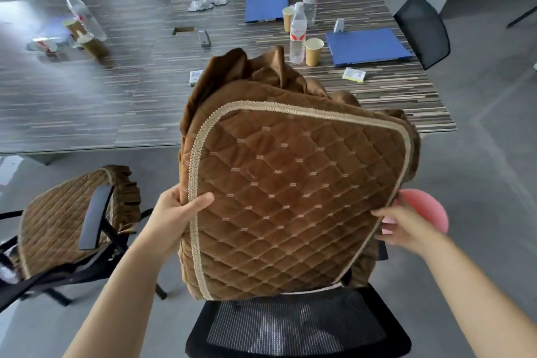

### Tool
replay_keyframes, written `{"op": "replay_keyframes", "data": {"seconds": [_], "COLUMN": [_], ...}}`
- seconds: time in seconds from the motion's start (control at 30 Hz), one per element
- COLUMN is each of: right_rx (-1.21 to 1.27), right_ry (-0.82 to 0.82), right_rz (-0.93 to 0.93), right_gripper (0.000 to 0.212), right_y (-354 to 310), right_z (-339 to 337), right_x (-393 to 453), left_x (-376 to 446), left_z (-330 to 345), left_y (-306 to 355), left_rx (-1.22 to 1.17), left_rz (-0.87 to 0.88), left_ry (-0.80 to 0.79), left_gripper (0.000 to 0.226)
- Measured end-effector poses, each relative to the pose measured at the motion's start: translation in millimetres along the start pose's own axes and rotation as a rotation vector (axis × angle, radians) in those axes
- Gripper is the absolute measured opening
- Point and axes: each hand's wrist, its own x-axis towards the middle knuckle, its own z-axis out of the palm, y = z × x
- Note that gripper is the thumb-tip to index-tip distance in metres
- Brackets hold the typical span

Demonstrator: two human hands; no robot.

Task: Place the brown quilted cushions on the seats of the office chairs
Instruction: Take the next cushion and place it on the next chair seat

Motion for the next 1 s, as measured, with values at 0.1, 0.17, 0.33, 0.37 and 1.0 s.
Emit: {"op": "replay_keyframes", "data": {"seconds": [0.1, 0.17, 0.33, 0.37, 1.0], "right_rx": [0.022, -0.007, -0.077, -0.107, -0.894], "right_ry": [0.027, 0.074, 0.28, 0.301, 0.487], "right_rz": [-0.065, -0.135, -0.314, -0.35, -0.48], "right_gripper": [0.079, 0.07, 0.058, 0.056, 0.011], "right_y": [-16, -29, -42, -39, 82], "right_z": [-2, 3, 25, 29, 35], "right_x": [10, 18, 49, 52, 199], "left_x": [16, 33, 74, 82, 123], "left_z": [-9, -14, -15, -17, 28], "left_y": [-12, -23, -66, -77, -320], "left_rx": [0.02, 0.077, 0.156, 0.168, 0.314], "left_rz": [0.005, 0.039, 0.017, -0.006, -0.242], "left_ry": [0.037, 0.12, 0.273, 0.288, 0.732], "left_gripper": [0.063, 0.043, 0.041, 0.041, 0.035]}}
